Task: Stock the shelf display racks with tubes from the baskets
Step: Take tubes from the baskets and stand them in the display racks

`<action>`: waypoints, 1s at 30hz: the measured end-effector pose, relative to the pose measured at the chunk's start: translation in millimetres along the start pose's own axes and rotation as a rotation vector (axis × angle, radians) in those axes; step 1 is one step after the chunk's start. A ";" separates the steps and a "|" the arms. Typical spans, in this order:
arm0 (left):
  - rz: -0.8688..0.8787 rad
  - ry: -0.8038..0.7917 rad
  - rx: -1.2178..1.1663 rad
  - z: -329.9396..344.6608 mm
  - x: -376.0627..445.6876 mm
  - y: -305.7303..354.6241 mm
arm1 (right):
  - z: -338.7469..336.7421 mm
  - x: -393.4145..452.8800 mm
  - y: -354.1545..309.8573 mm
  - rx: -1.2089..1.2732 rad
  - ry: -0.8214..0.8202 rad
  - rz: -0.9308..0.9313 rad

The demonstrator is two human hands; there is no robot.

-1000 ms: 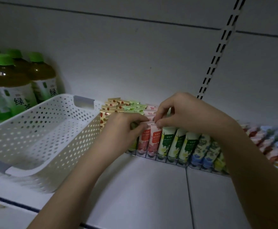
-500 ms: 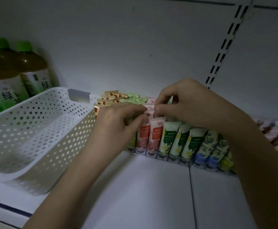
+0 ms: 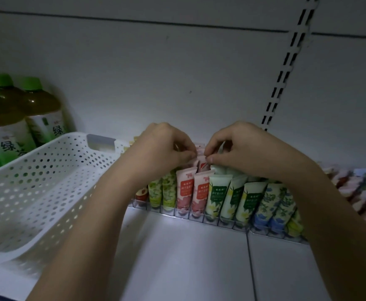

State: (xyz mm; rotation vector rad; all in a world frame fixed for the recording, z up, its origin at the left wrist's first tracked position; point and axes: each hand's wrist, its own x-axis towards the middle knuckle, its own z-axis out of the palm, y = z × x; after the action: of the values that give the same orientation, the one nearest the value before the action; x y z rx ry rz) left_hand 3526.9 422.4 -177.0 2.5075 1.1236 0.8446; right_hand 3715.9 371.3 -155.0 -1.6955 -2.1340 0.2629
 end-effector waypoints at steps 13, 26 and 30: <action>-0.035 0.084 0.072 10.8 -10.6 -10.8 | 5.9 1.7 0.6 -0.006 0.016 0.004; -0.002 0.059 0.027 12.4 -10.6 -11.9 | 11.9 3.4 -0.2 -0.043 0.066 0.086; 0.022 0.051 0.048 13.8 -9.3 -10.3 | 8.2 1.0 0.3 -0.018 0.033 0.071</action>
State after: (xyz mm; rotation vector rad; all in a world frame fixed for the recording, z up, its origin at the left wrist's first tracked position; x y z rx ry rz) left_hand 3524.2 422.2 -196.4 2.5551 1.1482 0.9022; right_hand 3712.5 373.2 -162.3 -1.7756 -2.0612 0.2342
